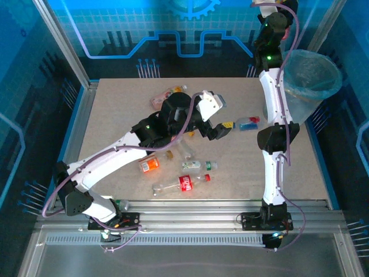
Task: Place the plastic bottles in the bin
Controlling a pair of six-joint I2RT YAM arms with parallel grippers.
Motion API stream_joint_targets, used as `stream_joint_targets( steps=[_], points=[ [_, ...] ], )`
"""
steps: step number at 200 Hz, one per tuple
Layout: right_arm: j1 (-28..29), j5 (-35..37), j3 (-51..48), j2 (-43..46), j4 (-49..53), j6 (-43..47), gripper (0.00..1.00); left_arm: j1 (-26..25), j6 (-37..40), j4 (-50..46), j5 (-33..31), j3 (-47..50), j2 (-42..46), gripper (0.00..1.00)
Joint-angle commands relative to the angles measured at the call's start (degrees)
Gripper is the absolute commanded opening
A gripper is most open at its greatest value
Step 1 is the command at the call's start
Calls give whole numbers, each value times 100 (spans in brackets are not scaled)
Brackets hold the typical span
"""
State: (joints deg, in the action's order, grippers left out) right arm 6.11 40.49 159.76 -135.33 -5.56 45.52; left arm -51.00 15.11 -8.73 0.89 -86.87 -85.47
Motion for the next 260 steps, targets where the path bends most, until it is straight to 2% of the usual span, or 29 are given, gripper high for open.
stream_joint_targets(
  steps=[1,24,42,73,130,191,260],
  points=[
    [63,169,205,28,-328,10,51,29,60,13,62,-12,70,94],
    [60,193,204,9,-379,67,45,33,72,50,17,63,128,94],
    [66,294,213,7,-419,108,34,29,122,36,15,90,159,94],
    [82,362,255,-44,-515,226,24,29,186,40,30,109,165,94],
    [184,953,220,-122,-958,936,24,38,315,167,141,278,201,94],
    [320,1315,-80,-132,-2033,1773,28,116,373,279,305,589,318,95],
    [221,1489,101,-12,-1285,1094,32,326,166,448,496,759,339,95]
  ],
)
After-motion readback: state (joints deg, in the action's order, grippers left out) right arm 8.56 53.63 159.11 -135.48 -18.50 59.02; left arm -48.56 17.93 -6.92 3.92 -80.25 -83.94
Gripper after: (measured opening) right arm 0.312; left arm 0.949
